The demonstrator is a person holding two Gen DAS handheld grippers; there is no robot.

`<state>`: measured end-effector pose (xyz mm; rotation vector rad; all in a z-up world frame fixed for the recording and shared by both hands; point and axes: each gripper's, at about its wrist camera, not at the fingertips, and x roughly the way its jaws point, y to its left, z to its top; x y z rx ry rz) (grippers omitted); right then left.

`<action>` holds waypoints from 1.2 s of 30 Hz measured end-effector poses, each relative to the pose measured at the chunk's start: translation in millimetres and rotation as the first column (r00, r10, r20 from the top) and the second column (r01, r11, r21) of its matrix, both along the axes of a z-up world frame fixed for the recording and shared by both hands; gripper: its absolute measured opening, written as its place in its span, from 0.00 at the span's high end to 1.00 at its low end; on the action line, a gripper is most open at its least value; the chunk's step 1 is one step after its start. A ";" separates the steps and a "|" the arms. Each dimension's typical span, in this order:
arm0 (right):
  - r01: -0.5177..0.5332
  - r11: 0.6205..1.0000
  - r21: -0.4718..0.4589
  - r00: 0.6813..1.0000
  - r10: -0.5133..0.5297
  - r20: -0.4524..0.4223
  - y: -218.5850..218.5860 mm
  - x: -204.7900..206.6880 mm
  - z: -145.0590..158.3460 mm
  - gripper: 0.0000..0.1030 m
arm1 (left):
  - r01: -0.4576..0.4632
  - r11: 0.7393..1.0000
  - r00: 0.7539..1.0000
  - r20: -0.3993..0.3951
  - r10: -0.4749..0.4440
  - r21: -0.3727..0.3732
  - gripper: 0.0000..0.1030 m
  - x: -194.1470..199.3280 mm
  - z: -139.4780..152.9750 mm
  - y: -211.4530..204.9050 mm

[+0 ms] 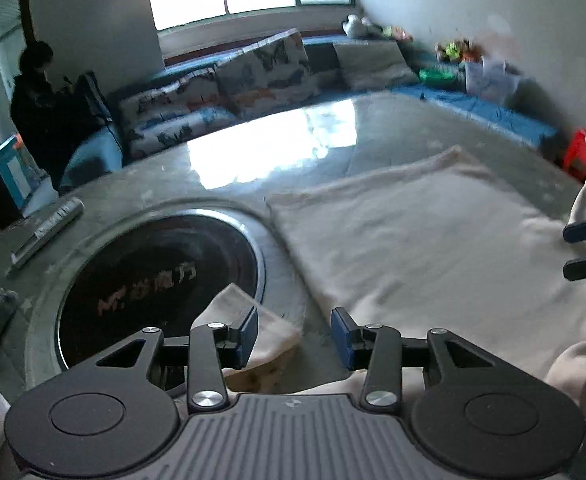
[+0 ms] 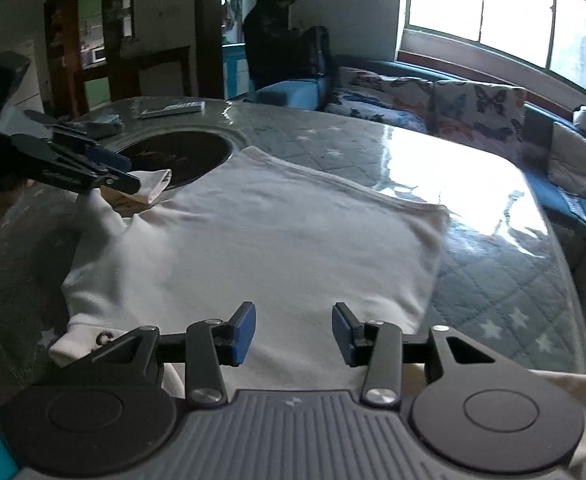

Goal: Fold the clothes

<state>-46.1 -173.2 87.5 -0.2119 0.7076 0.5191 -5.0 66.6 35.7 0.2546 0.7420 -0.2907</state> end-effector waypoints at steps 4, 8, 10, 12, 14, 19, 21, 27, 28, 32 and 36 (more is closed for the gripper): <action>-0.025 1.000 -0.003 1.000 0.025 -0.016 11.7 7.1 -5.6 0.59 | 0.021 0.999 0.999 -0.034 -0.020 0.041 0.58 7.1 -13.0 2.2; -0.038 0.999 -0.009 0.999 0.038 -0.029 19.0 11.6 -10.8 0.59 | 0.000 1.000 0.998 -0.057 0.002 0.028 0.59 14.7 -22.8 10.1; -0.038 0.999 -0.011 0.999 0.038 -0.037 20.9 13.9 -14.0 0.59 | -0.016 1.000 0.998 -0.054 0.016 0.009 0.80 15.3 -22.5 14.9; -0.036 0.999 -0.017 0.999 0.035 -0.042 22.1 15.4 -16.5 0.59 | -0.039 0.999 0.998 -0.051 0.038 -0.018 0.89 16.2 -21.1 21.6; -0.029 0.999 -0.022 0.998 0.028 -0.048 21.9 16.2 -19.4 0.59 | -0.076 0.995 0.997 -0.039 0.074 -0.057 0.93 16.8 -15.7 32.8; -0.023 0.999 -0.029 0.998 0.021 -0.058 20.5 17.2 -22.1 0.58 | -0.209 0.964 0.976 0.025 0.216 -0.162 0.95 13.9 7.6 72.6; -0.024 0.999 -0.032 0.998 0.022 -0.057 20.8 17.3 -21.9 0.58 | -0.259 0.948 0.961 0.050 0.272 -0.188 0.95 10.9 16.0 89.9; -0.021 0.999 -0.036 0.998 0.019 -0.055 20.8 17.5 -22.7 0.56 | -0.385 0.903 0.914 0.059 0.402 -0.188 0.95 -2.4 19.8 131.6; -0.021 0.999 -0.038 0.998 0.019 -0.055 20.8 17.6 -22.5 0.55 | -0.401 0.898 0.908 0.051 0.415 -0.182 0.95 -4.7 17.4 137.0; -0.018 0.999 -0.043 0.999 0.016 -0.052 21.9 17.4 -19.9 0.54 | -0.447 0.881 0.889 0.033 0.457 -0.155 0.95 -11.6 6.2 149.1; -0.074 0.997 -0.023 0.997 0.073 -0.033 35.1 8.4 -4.8 0.56 | -0.473 0.866 0.876 0.017 0.482 -0.165 0.95 -15.2 2.0 154.1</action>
